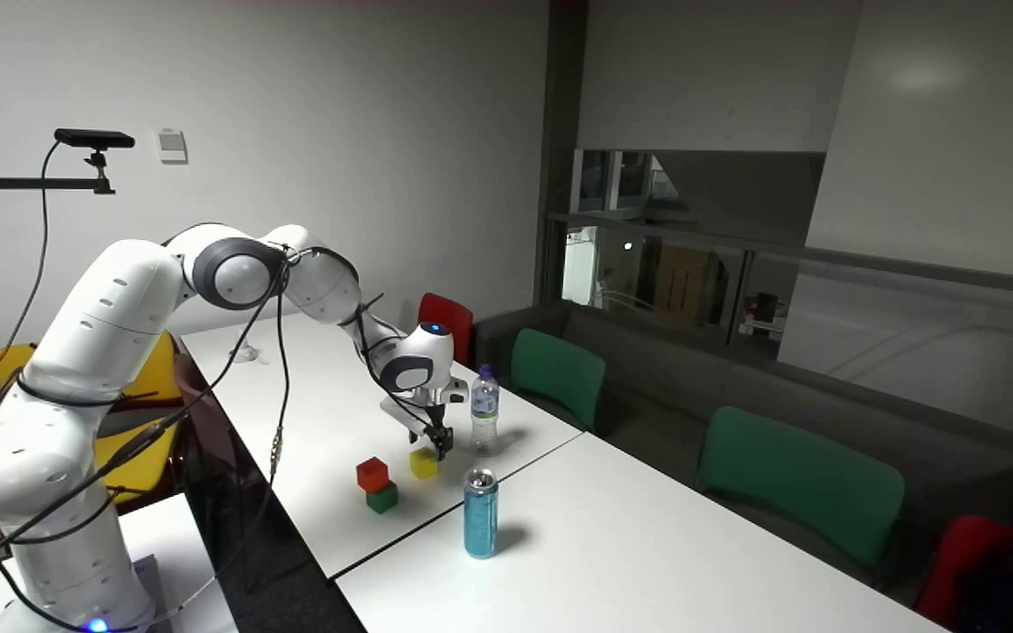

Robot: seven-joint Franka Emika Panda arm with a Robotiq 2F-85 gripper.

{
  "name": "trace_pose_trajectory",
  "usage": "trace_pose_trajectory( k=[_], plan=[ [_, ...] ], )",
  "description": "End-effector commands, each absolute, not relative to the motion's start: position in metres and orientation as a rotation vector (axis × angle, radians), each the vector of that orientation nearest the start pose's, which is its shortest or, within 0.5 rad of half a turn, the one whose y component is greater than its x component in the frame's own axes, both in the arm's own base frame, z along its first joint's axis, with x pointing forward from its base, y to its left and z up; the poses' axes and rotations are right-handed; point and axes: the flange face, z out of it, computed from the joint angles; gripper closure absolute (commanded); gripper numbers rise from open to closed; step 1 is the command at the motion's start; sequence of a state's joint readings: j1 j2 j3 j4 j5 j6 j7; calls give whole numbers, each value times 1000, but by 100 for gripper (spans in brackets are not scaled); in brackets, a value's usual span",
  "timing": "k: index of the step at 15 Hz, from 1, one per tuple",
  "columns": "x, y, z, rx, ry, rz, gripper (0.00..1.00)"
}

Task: Stack the three blocks together.

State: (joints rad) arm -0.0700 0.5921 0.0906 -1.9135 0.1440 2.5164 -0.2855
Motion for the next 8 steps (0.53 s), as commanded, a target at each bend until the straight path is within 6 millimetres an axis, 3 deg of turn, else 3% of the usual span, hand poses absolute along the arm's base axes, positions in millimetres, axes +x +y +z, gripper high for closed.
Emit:
trace_pose_trajectory(
  k=[1,8],
  plan=[
    [635,6,189,-2973,-232,-30,0],
    [631,8,195,-2952,-276,-70,0]
  ],
)
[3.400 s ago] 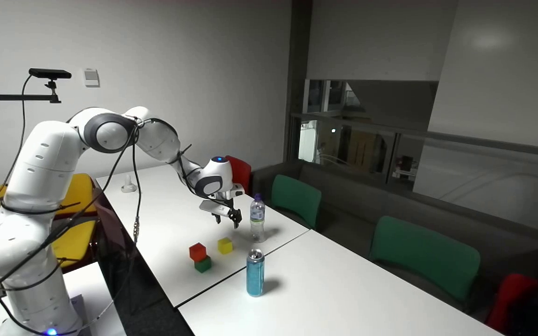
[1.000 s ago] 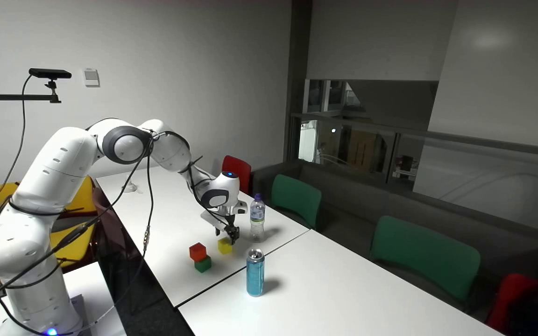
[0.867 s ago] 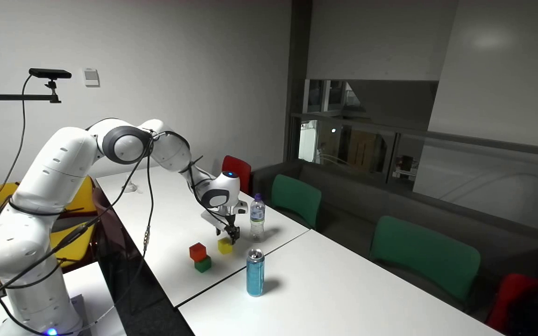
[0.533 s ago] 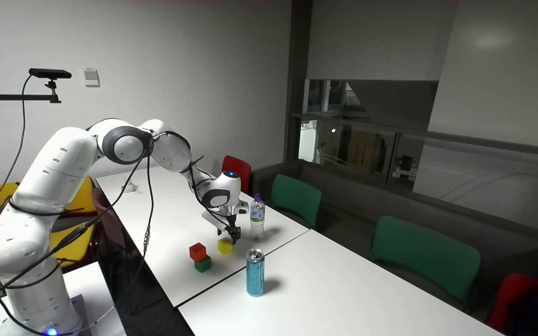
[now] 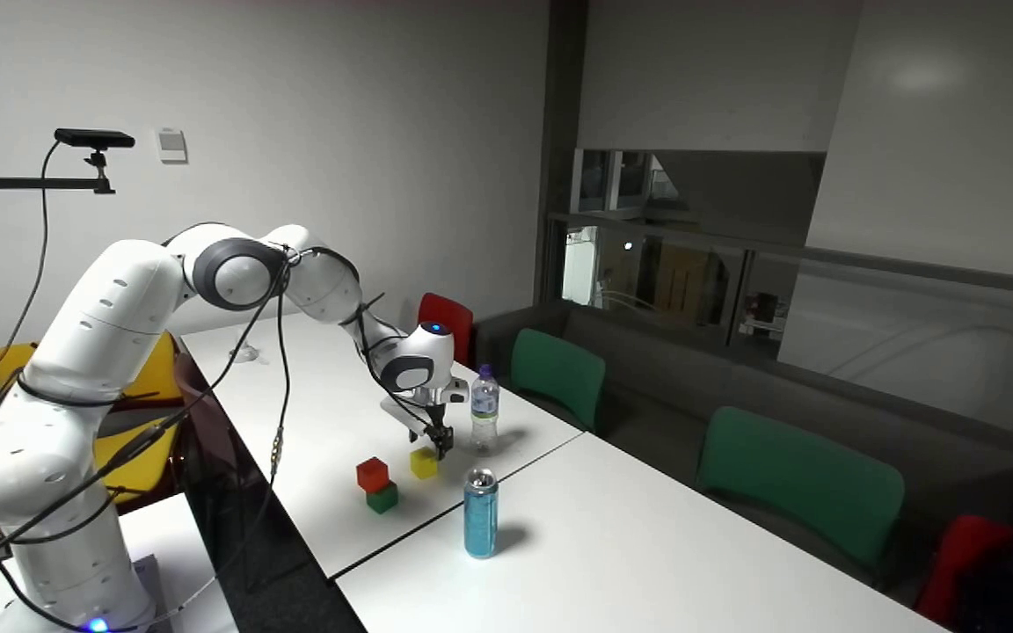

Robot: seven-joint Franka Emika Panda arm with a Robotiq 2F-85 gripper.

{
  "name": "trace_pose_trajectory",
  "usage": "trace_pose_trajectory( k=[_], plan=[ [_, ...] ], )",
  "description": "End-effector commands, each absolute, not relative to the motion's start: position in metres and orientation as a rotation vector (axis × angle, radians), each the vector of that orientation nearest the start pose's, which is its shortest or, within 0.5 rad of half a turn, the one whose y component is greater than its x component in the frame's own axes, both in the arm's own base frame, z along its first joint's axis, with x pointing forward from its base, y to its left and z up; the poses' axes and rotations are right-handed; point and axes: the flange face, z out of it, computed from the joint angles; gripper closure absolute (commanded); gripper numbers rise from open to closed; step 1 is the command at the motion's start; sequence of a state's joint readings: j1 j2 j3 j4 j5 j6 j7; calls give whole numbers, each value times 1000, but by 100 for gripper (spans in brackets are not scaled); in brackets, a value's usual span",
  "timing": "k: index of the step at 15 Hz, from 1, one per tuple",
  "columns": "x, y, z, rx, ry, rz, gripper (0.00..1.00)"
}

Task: Stack the three blocks together.

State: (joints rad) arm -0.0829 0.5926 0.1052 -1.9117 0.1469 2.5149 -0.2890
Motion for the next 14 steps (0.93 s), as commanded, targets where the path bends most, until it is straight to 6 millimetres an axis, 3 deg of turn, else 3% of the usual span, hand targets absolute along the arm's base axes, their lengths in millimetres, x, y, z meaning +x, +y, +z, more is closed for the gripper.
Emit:
trace_pose_trajectory(
  k=[1,14],
  plan=[
    [630,11,186,-2984,-264,-46,0],
    [632,13,181,-2974,-287,-25,0]
  ],
)
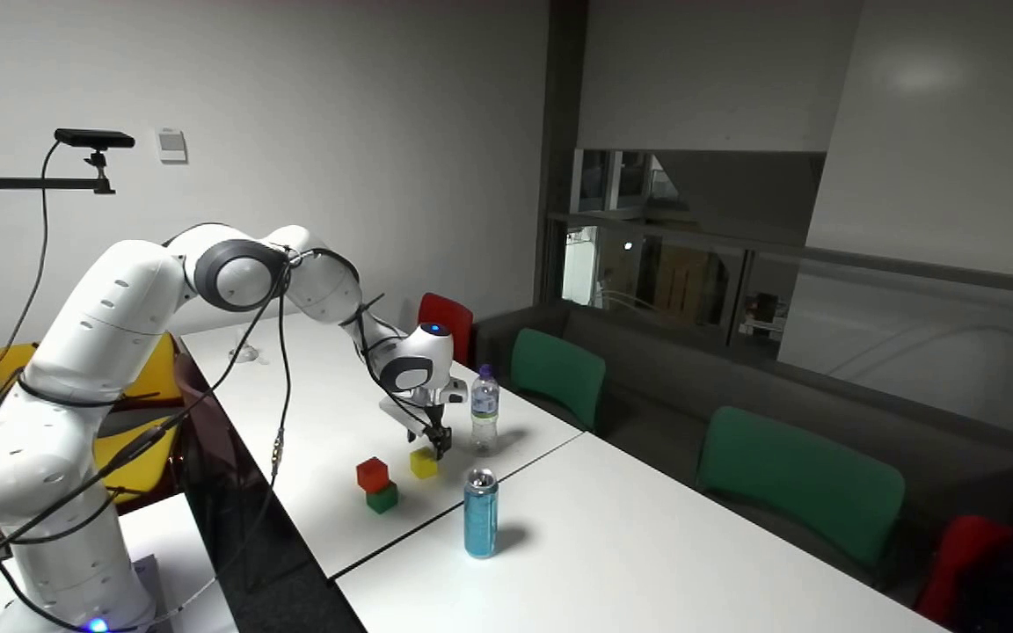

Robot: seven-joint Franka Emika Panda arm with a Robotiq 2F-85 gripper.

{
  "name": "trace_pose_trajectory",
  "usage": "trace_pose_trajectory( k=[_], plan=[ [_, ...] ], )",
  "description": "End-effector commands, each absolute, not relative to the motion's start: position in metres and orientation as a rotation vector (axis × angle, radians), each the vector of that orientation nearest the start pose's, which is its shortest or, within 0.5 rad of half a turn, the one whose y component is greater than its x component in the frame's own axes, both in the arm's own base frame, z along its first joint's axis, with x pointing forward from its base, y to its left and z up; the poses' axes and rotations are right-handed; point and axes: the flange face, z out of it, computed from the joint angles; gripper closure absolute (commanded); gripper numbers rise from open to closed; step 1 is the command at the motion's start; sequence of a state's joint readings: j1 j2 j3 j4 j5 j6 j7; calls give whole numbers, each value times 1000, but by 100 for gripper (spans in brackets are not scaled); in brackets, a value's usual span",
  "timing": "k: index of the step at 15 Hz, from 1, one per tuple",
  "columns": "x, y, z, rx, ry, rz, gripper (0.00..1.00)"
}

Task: Stack the three blocks together.

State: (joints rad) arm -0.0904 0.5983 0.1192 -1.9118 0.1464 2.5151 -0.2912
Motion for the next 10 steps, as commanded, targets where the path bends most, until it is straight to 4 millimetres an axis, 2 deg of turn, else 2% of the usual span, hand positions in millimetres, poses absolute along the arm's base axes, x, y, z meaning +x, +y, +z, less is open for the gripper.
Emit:
trace_pose_trajectory(
  k=[1,7,8,10],
  plan=[
    [632,12,180,-2972,-288,-21,0],
    [633,11,169,-2970,-295,19,0],
    [633,11,168,-2969,-297,21,25],
    [635,10,167,-2970,-303,29,32]
  ],
)
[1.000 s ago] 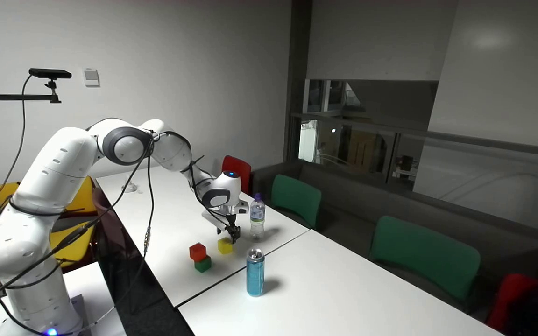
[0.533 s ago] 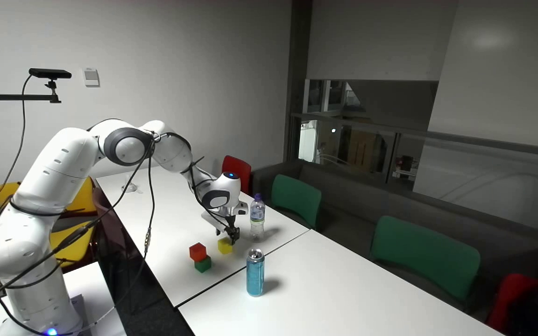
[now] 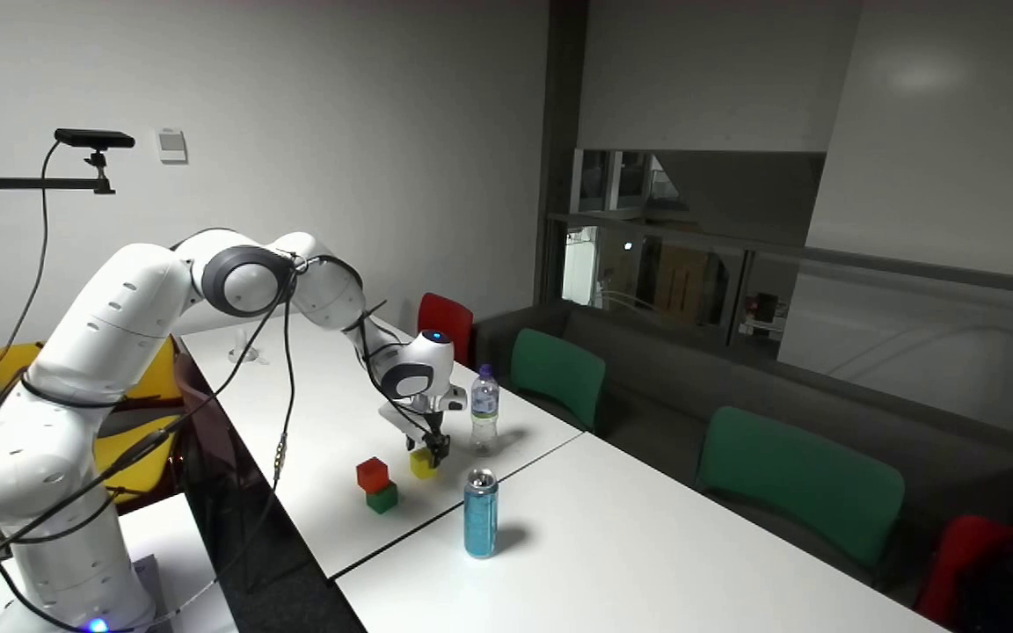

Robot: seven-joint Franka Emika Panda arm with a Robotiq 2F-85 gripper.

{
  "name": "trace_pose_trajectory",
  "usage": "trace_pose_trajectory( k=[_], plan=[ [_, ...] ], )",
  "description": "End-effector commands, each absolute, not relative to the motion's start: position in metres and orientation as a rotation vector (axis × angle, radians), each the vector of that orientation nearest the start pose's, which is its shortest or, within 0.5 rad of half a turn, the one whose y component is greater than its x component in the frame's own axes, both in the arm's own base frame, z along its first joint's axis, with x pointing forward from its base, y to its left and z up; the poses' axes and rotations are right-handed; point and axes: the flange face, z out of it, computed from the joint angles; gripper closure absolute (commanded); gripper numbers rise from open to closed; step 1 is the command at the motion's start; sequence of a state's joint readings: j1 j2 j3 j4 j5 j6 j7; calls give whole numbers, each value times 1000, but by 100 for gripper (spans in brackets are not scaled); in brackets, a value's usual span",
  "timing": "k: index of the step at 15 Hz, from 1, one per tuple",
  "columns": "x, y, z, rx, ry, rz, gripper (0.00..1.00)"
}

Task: Stack the three blocks together.

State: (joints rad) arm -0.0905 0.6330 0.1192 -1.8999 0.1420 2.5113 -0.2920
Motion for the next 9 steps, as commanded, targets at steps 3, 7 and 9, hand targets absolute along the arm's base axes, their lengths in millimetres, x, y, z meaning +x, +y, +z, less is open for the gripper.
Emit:
trace_pose_trajectory(
  k=[3,7,9],
  plan=[
    [638,11,166,-2971,-311,37,55],
    [640,15,167,-2975,-318,45,68],
    [638,14,167,-2977,-312,42,68]
  ],
)
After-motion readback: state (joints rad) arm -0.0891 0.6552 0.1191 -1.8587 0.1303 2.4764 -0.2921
